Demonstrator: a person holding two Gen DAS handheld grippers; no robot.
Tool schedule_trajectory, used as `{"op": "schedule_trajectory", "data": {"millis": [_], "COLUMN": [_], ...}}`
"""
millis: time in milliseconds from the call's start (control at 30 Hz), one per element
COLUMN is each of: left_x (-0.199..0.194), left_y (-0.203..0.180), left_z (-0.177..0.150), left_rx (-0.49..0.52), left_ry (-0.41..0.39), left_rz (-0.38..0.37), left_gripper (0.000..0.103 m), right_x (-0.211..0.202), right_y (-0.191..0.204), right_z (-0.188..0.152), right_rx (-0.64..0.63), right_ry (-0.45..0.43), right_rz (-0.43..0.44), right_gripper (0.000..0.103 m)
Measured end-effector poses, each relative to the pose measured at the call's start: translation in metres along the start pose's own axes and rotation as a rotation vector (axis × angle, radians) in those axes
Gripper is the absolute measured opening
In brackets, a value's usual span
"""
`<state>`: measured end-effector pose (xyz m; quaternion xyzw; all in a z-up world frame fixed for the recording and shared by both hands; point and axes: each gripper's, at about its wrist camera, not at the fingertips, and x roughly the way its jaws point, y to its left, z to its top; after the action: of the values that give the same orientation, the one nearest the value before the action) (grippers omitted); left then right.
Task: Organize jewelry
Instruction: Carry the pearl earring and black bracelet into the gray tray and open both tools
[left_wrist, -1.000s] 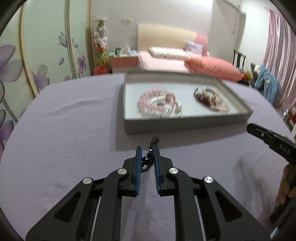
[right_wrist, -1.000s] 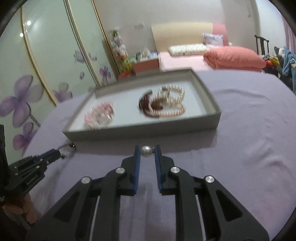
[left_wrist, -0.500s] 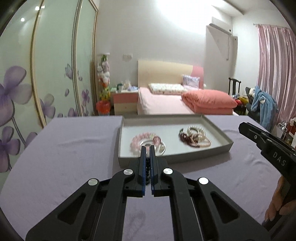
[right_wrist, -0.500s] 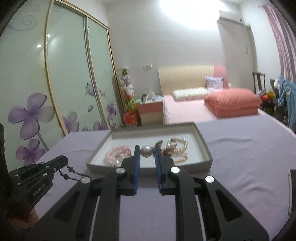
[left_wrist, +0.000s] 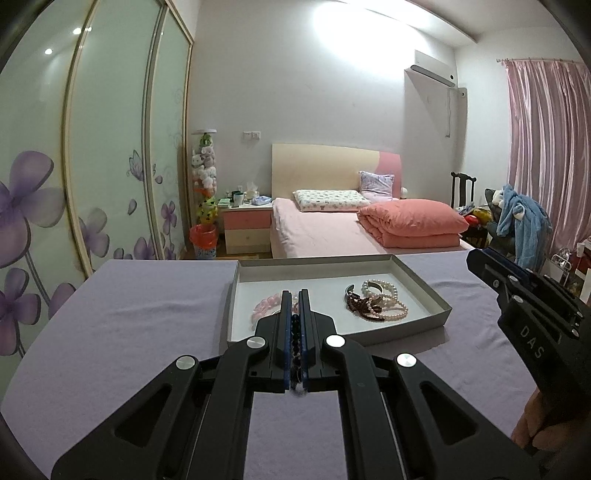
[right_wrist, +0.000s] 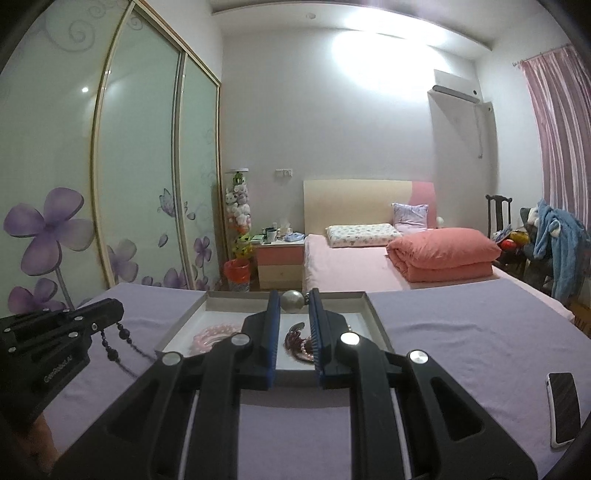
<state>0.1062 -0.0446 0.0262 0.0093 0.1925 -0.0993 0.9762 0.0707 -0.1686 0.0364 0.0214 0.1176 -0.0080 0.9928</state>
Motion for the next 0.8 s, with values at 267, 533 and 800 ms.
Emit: {"op": "schedule_trajectory", "data": {"millis": [267, 533, 800], "left_x": [-0.001, 0.001, 0.009], "left_y": [-0.001, -0.002, -0.003], "left_z": [-0.002, -0.003, 0.001], "left_rx": [-0.004, -0.002, 0.000], "left_ry": [-0.005, 0.001, 0.019], "left_rz": [0.008, 0.002, -0.014], "left_gripper": [0.004, 0.004, 0.004], "right_x": [0.003, 0.004, 0.010], "right_y": [-0.002, 0.000, 0.000], "right_z": [-0.002, -0.003, -0.002], "right_rx": [-0.004, -0.005, -0.010], "right_ry": [-0.004, -0.003, -0.004], "right_rz": [-0.021, -0.023, -0.028], "right_gripper": [0.016, 0.016, 0.016]}}
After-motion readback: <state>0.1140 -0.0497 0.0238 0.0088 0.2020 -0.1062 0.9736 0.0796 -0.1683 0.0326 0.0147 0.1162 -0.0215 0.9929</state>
